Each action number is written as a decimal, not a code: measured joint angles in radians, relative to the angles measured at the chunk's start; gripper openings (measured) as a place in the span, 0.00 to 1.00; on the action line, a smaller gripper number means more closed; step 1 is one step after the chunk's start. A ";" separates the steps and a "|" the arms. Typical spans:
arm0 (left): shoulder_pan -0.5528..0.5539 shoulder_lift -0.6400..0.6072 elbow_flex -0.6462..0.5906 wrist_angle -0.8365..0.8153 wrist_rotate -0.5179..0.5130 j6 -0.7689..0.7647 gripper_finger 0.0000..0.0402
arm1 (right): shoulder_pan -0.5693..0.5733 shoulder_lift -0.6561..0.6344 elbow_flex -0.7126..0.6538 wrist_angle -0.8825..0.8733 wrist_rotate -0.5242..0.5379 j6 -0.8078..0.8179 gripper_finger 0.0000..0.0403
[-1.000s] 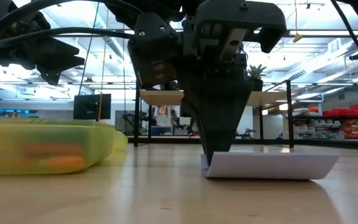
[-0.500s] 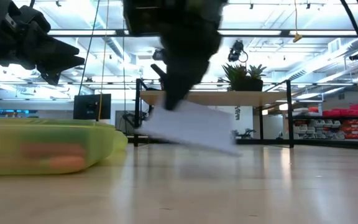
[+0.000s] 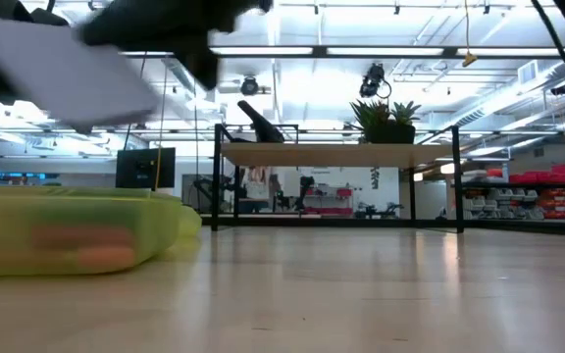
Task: Pack school essentials
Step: Put the white sticky note into the yellow supply box, then return to Home Position
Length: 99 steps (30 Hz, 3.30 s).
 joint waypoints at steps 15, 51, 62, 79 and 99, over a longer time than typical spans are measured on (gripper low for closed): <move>0.000 0.014 0.001 -0.001 0.000 0.001 0.37 | -0.055 0.110 0.102 0.317 -0.090 -0.132 0.02; 0.000 0.033 0.001 0.000 0.000 0.000 0.37 | -0.127 0.370 0.320 0.229 -0.238 -0.449 0.04; 0.000 0.033 0.000 0.000 0.000 0.000 0.37 | -0.131 0.369 0.314 0.216 -0.284 -0.404 0.05; 0.000 0.033 0.000 0.000 0.000 0.000 0.38 | -0.152 0.369 0.314 0.216 -0.241 -0.260 0.31; 0.001 0.031 0.001 0.014 -0.004 -0.001 0.38 | -0.140 0.268 0.313 0.018 -0.139 -0.323 0.37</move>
